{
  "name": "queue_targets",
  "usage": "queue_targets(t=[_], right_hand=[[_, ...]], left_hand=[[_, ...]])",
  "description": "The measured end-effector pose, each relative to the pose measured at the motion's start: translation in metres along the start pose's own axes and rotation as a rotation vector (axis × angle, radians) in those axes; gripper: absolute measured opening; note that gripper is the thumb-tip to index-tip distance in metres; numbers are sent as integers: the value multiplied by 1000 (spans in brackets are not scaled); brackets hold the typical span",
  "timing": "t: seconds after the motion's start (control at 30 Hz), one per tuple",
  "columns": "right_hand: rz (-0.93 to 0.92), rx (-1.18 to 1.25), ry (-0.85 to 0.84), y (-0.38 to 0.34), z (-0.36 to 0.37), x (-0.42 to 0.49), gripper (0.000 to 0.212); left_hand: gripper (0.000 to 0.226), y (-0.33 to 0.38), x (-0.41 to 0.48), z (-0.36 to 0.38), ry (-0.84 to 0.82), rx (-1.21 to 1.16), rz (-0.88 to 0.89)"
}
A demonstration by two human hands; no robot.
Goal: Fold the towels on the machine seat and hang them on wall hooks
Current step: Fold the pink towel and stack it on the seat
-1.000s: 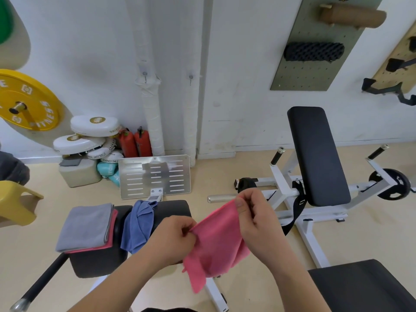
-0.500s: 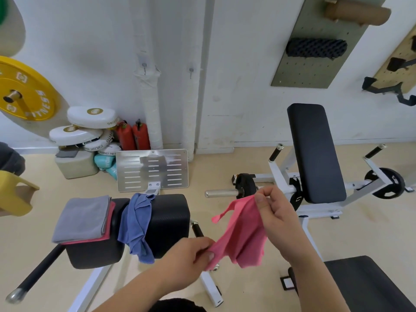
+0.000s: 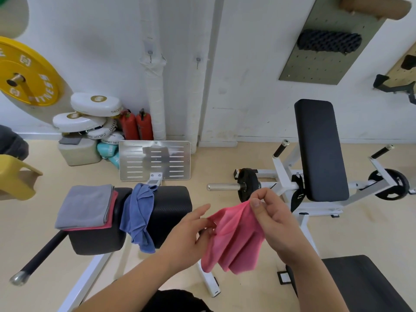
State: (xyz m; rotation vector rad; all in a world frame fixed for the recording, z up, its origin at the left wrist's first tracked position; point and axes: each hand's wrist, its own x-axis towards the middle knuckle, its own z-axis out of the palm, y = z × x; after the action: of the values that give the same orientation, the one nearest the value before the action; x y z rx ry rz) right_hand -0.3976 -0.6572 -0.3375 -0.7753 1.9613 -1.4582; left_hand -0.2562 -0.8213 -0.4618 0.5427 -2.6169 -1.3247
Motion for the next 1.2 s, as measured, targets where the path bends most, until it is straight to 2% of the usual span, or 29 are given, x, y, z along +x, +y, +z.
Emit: queue_targets(t=[0.1, 0.23, 0.37, 0.57, 0.63, 0.73, 0.83, 0.9, 0.97, 1.03, 1.1, 1.2], right_hand=[[-2, -4, 15, -5, 3, 6, 16], [5, 9, 78, -6, 10, 19, 16], [5, 41, 131, -6, 21, 35, 16], [23, 21, 233, -3, 22, 69, 14], [11, -44, 248, -3, 20, 84, 13], [-20, -138, 295, -3, 25, 111, 13], [-38, -197, 349, -9, 43, 140, 10], [-38, -209, 382, -17, 64, 160, 9], [-42, -183, 408, -26, 88, 180, 9], [-32, -146, 407, -41, 110, 200, 11], [0, -108, 353, -57, 129, 217, 14], [41, 16, 202, -76, 151, 233, 22]], left_hand=[[25, 5, -9, -6, 23, -58, 45], [39, 3, -20, -8, 49, 149, 141], [25, -16, -7, -1, 79, 205, 153], [30, -44, 11, -28, 91, 196, 11], [30, -53, 18, -51, 73, 220, -3], [17, -64, 31, -95, 31, 284, 15], [15, -78, 39, -144, 63, 364, 26], [3, -88, 40, -179, 97, 358, 30], [18, -94, 39, -217, 131, 351, 29], [24, -97, 37, -258, 181, 350, 18], [24, -99, 35, -297, 257, 320, -11], [36, -100, 43, -348, 403, 154, -116]])
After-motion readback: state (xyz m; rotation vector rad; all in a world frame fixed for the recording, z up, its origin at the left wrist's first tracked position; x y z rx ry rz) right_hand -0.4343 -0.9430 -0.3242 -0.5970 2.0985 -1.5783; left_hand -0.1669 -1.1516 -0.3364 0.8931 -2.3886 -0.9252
